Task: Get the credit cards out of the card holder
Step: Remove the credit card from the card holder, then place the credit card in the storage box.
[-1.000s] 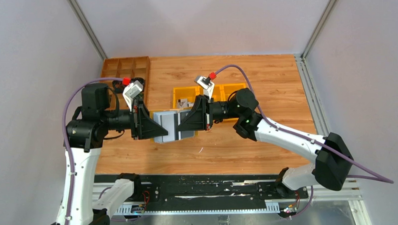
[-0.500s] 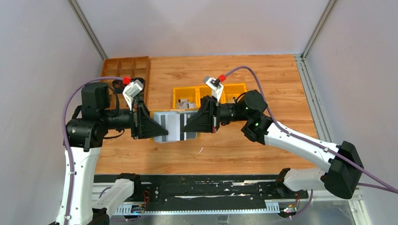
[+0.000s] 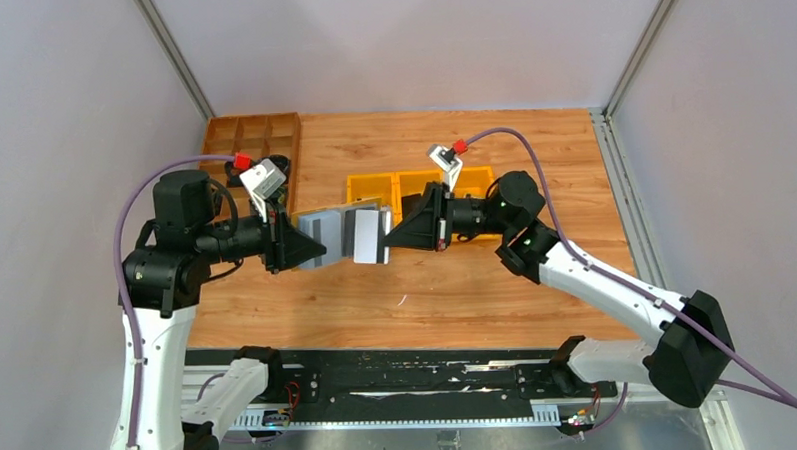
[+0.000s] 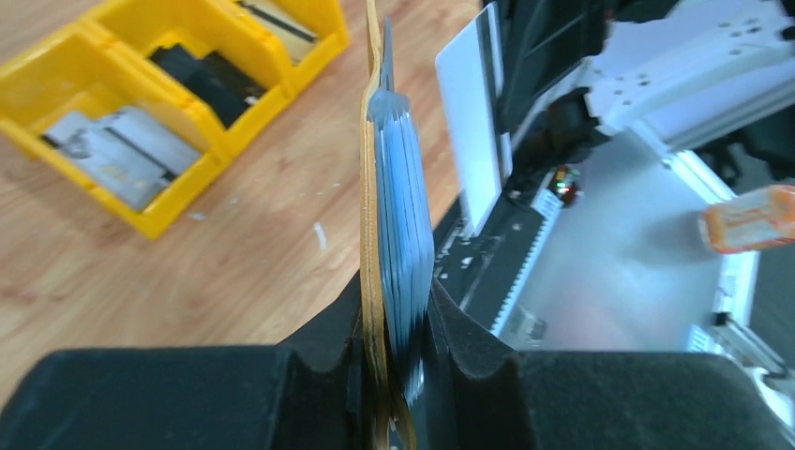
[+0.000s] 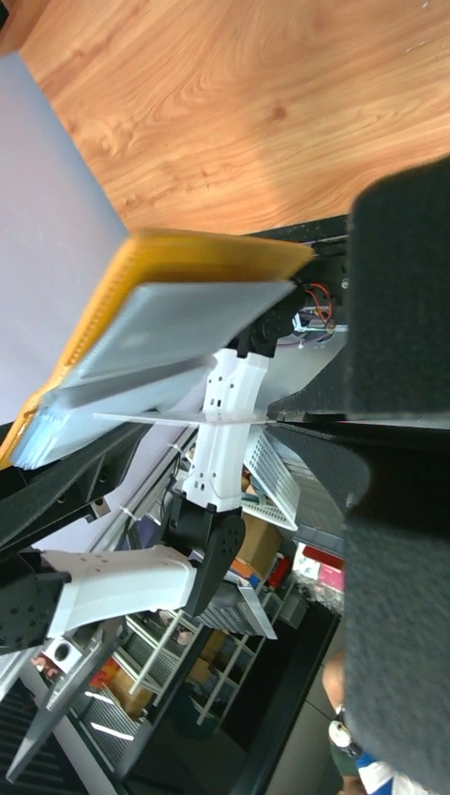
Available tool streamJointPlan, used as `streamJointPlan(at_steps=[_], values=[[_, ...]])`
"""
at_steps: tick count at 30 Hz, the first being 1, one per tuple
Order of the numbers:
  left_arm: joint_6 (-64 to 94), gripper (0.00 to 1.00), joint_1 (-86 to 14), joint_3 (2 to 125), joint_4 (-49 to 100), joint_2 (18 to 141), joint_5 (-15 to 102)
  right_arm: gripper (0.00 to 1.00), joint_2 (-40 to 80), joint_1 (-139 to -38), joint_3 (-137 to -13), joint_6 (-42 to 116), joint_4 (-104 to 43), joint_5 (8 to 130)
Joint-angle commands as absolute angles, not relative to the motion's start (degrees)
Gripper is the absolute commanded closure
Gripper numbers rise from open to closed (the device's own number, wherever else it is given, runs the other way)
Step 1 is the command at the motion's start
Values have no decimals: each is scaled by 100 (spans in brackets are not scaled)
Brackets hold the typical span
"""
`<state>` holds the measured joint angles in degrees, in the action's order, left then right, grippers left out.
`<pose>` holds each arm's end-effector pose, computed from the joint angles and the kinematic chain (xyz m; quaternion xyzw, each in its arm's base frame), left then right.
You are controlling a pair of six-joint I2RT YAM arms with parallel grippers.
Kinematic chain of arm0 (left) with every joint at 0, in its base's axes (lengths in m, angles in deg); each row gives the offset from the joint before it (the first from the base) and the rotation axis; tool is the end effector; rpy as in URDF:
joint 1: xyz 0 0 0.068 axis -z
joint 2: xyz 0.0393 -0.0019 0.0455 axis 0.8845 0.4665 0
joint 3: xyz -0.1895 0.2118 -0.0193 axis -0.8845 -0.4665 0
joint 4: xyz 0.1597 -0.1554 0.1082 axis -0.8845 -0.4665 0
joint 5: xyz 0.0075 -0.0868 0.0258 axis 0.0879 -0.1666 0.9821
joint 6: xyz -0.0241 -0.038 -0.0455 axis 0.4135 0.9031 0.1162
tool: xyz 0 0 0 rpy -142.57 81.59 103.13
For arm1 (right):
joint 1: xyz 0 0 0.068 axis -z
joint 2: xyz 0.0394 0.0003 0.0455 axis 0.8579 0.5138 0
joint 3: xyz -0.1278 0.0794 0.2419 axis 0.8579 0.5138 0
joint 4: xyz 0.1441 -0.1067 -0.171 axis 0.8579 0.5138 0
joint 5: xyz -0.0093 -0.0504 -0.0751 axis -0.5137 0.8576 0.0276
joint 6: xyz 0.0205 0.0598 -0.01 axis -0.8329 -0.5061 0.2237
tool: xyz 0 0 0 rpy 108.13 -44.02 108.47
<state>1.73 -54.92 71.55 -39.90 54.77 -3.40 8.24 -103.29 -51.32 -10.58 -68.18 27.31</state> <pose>0.0956 -0.0533 0.4353 0.2786 0.7625 -0.4294 0.3957 0.1599 0.2083 0.3960 -0.2960 0.5511 0.7203 0.2997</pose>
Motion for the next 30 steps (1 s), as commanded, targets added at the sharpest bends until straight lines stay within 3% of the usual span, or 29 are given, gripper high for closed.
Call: streamJointPlan(at_steps=[1,5,11,18,30], values=[[-337,100,-5490,7285,-3877,5408,667,100,478,-9941,-5115,-767,-6030,2424],[-572,100,-5490,7235,-3939,5437,1048,100,360,-9422,-5194,-32,-4861,2490],[-873,100,-5490,7148,-4034,5366,890,100,513,-8457,-5700,1799,-2159,4192],[-1029,100,-5490,7135,-4078,5189,783,100,1858,-8115,-6550,2576,-1642,4730],[-1444,100,-5490,7071,-4470,5135,689,100,3583,-8723,-7540,2029,-2283,3967]])
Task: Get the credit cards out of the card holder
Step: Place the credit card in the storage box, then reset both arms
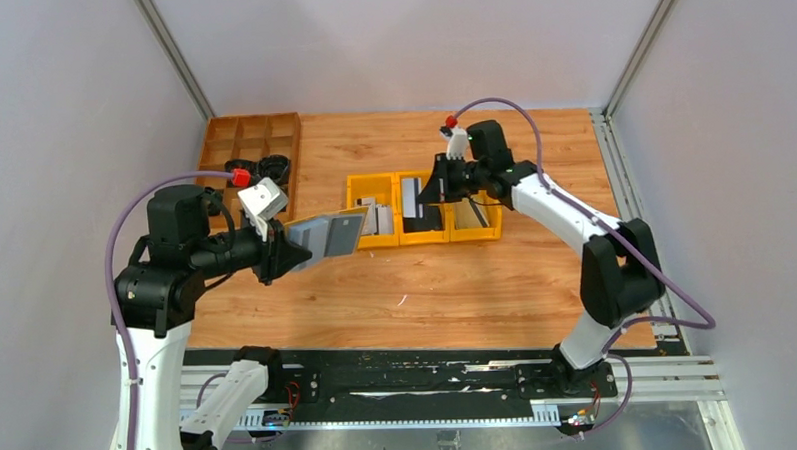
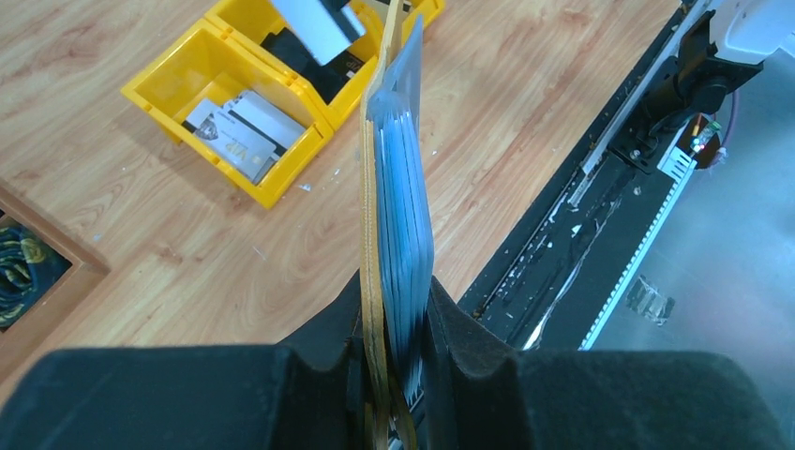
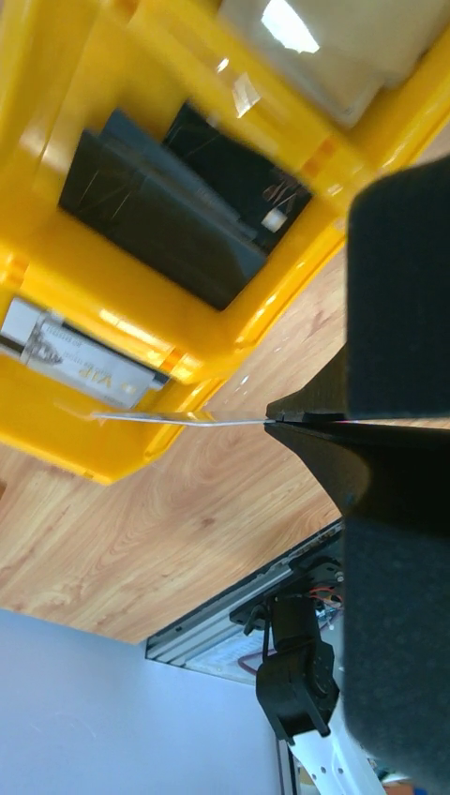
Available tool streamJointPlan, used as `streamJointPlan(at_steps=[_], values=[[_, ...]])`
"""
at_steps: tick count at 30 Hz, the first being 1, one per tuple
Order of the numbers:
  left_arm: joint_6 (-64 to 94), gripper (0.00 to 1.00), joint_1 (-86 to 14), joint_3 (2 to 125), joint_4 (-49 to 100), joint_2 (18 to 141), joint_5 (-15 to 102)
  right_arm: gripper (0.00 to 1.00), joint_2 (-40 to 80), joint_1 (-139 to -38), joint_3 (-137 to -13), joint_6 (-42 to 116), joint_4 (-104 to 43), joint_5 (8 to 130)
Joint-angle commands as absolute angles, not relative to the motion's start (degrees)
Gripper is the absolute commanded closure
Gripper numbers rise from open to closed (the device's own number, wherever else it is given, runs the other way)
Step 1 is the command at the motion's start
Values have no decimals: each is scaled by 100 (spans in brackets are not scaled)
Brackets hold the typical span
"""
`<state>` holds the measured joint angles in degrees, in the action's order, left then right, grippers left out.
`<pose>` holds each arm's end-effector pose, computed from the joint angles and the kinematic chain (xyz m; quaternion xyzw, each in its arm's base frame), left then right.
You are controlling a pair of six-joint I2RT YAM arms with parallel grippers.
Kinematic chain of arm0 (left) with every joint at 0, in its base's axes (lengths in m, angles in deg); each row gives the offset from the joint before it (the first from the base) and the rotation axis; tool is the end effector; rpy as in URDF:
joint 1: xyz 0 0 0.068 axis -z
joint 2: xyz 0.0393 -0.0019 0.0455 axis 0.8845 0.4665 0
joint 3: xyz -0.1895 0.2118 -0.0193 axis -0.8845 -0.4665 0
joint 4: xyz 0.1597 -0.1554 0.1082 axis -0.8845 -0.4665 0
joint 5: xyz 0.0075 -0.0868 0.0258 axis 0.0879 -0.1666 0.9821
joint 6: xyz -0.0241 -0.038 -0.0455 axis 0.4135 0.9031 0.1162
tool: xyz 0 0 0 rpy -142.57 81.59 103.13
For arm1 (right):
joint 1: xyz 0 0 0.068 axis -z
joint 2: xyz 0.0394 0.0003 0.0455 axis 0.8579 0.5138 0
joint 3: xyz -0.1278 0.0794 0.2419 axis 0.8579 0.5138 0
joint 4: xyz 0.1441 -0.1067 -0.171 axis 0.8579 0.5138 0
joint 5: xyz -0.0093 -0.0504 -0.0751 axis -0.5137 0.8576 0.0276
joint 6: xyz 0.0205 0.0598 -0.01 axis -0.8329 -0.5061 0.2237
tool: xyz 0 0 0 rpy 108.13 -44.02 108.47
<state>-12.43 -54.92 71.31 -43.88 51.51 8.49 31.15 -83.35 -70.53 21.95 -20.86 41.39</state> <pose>0.0812 -0.0448 0.4279 0.3328 0.7728 -0.2949 0.4529 0.3206 0.1763 0.3032 -0.1671 0.8267 0.4285 0.3242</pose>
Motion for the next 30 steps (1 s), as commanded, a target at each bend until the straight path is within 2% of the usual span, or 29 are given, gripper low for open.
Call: streamJointPlan(at_steps=[1,9,10,11,14,16,20,26,30], values=[[-1460,100,-5490,7066,-4477,5123,695,100,3780,-8823,-7686,1993,-2280,4012],[-1834,97,-5490,7028,-4734,4972,671,100,5165,-9404,-8913,1501,-2299,4399],[-1915,97,-5490,6992,-4738,4933,677,97,5257,-9441,-9016,1503,-2255,4515],[-2016,97,-5490,6929,-4740,4895,701,92,5358,-9470,-9104,1516,-2219,4624],[-2312,97,-5477,6770,-4745,4848,769,61,5441,-9502,-9262,1540,-2122,4704],[-2592,97,-5439,6586,-4751,4924,899,49,5381,-9506,-9361,1666,-1940,4805],[-2629,99,-5072,6430,-4827,5439,1377,40,4864,-9468,-9233,1999,-1729,5074],[-3173,97,-4301,6322,-4844,5927,2172,37,3509,-9302,-8421,2202,-1764,5255],[-3425,95,-3683,6170,-4835,6564,2764,31,2460,-9047,-7453,2257,-1856,5547]])
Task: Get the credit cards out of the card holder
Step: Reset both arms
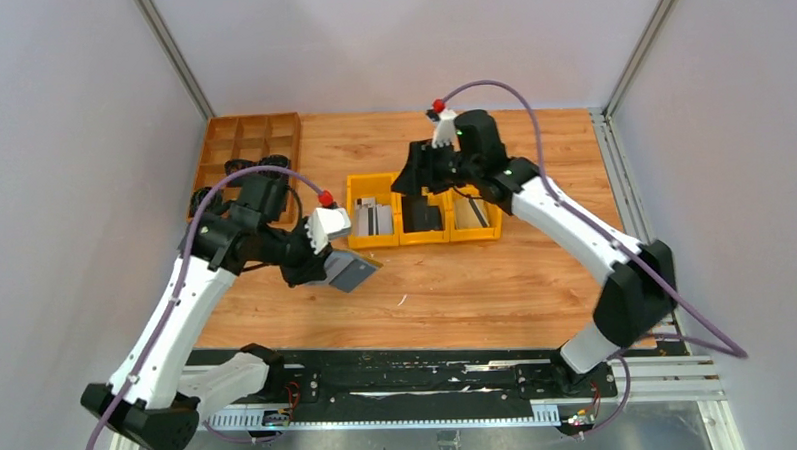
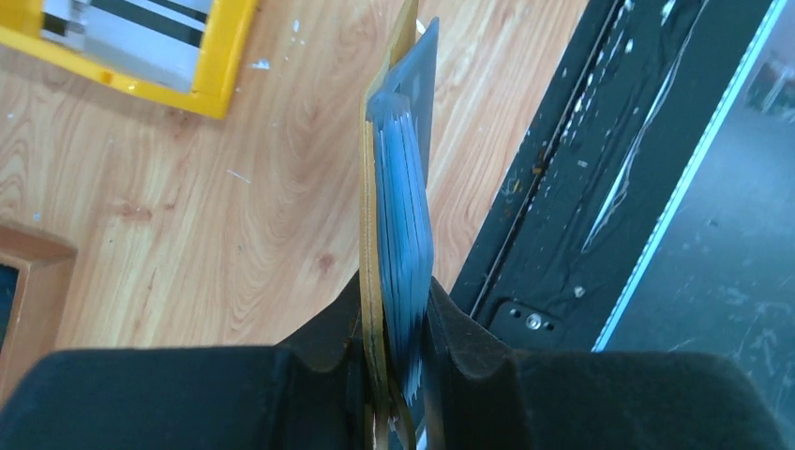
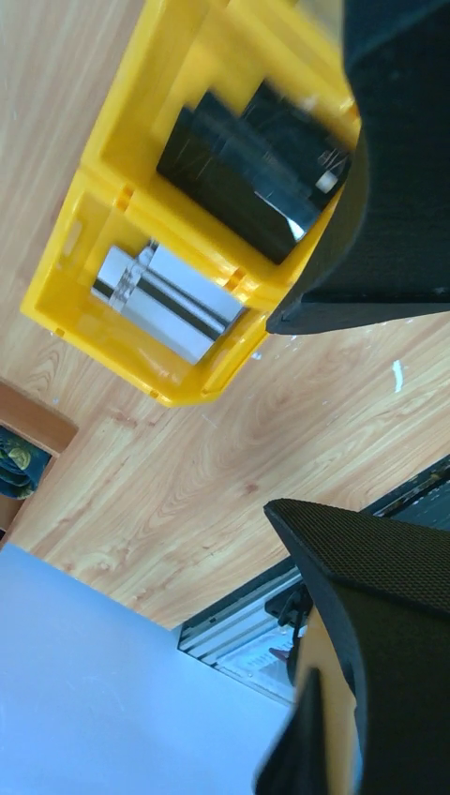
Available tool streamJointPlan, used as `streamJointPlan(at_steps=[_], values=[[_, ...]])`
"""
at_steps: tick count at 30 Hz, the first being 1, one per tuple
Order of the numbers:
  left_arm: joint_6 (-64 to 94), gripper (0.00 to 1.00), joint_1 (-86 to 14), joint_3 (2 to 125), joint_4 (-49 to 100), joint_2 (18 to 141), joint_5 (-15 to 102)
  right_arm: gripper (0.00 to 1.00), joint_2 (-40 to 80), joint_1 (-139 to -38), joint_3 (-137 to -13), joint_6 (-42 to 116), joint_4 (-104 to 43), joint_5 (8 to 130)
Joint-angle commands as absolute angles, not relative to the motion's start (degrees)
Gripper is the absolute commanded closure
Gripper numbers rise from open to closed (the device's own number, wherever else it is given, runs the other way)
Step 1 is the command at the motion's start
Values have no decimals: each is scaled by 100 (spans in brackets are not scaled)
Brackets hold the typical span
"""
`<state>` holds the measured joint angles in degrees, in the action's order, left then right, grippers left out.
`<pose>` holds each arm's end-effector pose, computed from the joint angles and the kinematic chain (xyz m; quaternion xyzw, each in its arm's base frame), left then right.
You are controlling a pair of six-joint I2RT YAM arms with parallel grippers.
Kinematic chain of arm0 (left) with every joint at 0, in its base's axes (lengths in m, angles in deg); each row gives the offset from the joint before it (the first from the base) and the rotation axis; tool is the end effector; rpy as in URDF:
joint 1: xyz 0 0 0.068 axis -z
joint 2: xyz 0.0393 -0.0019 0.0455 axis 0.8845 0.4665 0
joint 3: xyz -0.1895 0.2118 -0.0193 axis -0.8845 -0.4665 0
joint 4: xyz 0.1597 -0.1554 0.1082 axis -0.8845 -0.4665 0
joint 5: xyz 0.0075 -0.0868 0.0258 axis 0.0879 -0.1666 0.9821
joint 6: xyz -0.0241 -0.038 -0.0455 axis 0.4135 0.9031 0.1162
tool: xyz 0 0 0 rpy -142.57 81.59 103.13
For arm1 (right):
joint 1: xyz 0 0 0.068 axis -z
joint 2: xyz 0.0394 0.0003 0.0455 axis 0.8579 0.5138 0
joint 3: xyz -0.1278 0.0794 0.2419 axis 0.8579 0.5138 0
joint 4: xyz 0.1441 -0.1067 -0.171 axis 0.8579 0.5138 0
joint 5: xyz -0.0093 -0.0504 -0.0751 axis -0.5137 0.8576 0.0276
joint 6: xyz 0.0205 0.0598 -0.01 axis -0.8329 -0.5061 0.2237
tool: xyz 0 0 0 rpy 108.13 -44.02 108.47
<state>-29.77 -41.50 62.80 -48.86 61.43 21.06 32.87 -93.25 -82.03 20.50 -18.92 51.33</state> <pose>0.1235 -0.0739 0.3605 0.4850 0.7938 -0.2257 0.2893 0.3068 0.2343 0.3554 -0.1984 0.8002 0.4204 0.3790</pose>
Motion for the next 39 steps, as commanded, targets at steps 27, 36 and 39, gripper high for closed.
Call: streamJointPlan(at_steps=[27,36,39], values=[[-3293,41,-1556,5047,-1982,9120,5565,17,20,-8246,-5488,2154,-1270,6599],[-3103,24,-1359,4856,-2563,8665,4453,17,-66,-8177,-5568,2225,-1062,6695],[-3063,2,-1482,5015,-2742,8025,4486,14,-87,-7966,-5561,2237,-1046,7391]])
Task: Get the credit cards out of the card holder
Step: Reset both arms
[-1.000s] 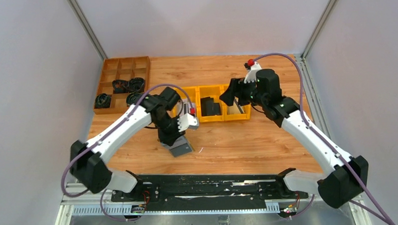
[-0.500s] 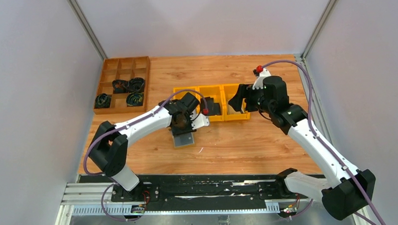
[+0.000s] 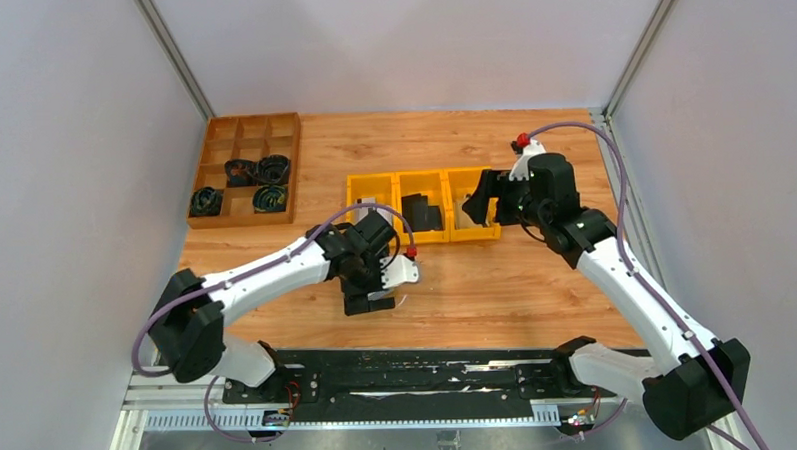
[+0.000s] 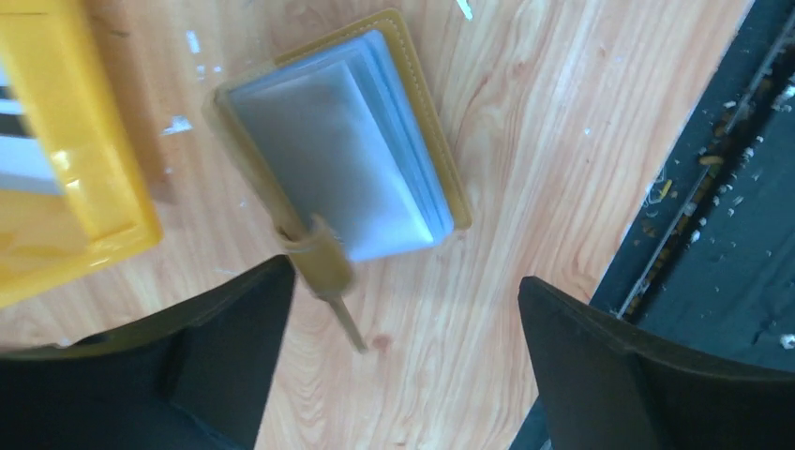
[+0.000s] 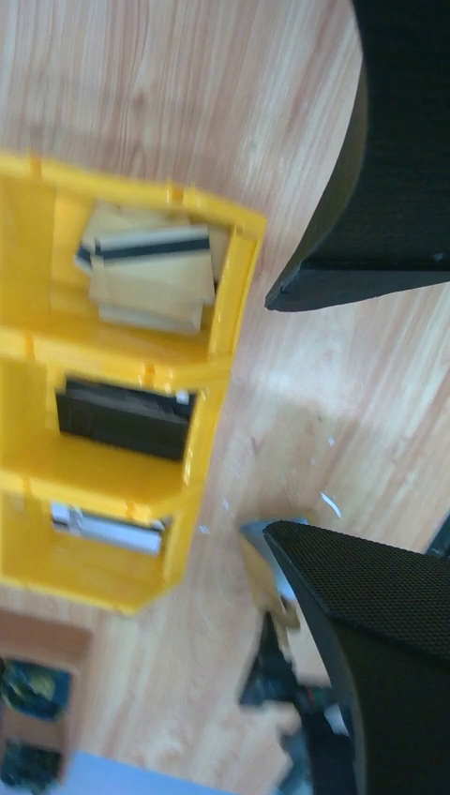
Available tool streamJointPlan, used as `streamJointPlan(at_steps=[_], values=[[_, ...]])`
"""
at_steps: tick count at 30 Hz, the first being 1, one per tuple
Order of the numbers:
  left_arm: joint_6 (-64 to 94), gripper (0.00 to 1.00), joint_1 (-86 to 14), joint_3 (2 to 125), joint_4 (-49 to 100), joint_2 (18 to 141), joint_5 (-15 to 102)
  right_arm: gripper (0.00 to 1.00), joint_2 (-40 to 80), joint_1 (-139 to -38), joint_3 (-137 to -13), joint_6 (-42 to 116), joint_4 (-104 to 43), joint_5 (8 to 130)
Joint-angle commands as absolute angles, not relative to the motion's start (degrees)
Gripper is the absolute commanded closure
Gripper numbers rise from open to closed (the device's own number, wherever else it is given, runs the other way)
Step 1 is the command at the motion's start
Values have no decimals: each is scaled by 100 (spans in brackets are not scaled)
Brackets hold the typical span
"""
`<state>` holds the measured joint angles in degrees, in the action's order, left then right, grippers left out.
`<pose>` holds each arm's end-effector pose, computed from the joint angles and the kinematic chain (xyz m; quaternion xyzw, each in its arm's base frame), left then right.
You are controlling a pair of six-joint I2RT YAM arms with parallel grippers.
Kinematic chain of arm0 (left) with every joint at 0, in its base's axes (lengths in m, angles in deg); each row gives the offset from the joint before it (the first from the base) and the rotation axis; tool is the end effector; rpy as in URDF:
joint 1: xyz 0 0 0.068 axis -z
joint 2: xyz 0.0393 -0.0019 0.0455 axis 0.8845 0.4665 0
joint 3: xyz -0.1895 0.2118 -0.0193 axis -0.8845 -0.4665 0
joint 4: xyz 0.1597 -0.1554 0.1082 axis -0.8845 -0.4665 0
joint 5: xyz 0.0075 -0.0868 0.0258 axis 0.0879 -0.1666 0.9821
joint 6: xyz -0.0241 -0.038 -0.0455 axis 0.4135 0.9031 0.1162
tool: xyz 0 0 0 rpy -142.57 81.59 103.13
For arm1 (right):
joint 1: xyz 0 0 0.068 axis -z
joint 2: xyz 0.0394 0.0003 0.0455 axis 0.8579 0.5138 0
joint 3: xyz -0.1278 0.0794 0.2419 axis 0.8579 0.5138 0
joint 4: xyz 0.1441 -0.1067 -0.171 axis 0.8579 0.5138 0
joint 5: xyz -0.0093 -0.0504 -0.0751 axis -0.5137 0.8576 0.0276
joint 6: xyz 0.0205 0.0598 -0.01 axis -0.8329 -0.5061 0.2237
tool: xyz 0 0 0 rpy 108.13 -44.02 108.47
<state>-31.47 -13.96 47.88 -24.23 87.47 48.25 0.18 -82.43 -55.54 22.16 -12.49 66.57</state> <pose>0.1664 -0.1912 0.2174 0.6605 0.7382 -0.0469 0.1287 0.2114 0.1011 0.3455 -0.0620 0.8331 0.2792 0.4735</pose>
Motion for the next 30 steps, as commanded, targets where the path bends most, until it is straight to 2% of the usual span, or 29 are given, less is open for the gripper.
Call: streamJointPlan(at_steps=[1,6,8,14,20,25,30], values=[[-3009,0,-1632,5062,-2711,7758,4513,14,-116,-7881,-5523,2214,-1071,7867],[-2669,0,-3475,5330,-2301,6803,4018,10,-559,-7620,-4655,2364,-1791,10187],[-2493,0,-4455,5103,-1661,6455,3864,8,-888,-7534,-4051,2486,-2476,10932],[-1240,0,-6380,3639,1005,6161,3228,0,-1419,-7171,-2301,2253,-3732,12895],[-140,0,-7027,2522,2597,6106,2871,4,-567,-6406,-1555,2005,-4705,12811],[315,0,-7028,1132,5038,5907,2689,8,-114,-6328,-1369,2602,-5799,12516],[304,0,-7028,1397,5721,7083,2664,8,311,-6317,-1262,3417,-6876,12096]])
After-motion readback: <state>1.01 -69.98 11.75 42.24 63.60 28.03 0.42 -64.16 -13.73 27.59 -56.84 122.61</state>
